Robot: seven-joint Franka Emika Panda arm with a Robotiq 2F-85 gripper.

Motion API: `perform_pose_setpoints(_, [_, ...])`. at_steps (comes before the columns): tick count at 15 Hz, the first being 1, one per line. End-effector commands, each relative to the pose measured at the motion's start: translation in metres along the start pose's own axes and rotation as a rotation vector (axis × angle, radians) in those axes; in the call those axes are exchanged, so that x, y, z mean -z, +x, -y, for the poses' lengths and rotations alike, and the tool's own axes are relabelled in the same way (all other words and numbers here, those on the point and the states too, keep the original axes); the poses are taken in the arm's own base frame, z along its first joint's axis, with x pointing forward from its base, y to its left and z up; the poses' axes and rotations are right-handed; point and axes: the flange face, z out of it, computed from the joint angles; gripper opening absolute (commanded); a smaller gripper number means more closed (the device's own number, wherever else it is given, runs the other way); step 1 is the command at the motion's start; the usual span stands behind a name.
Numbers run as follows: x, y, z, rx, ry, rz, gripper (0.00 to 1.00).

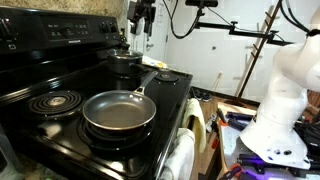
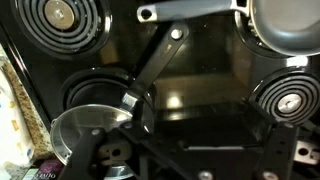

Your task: Uncover the pot and put the lid on the left

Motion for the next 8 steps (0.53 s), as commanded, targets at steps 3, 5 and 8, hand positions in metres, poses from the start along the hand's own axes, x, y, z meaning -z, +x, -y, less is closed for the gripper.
perform_pose_setpoints(3, [-0.028,0.065,-0.033,0.102,-0.023,-0.004,1.00])
perform_pose_setpoints(5, [-0.036,0.081,-0.047,0.110,-0.037,0.005,1.00])
perform_pose_setpoints(8, [-0.047,0.101,-0.067,0.067,-0.029,0.002,1.00])
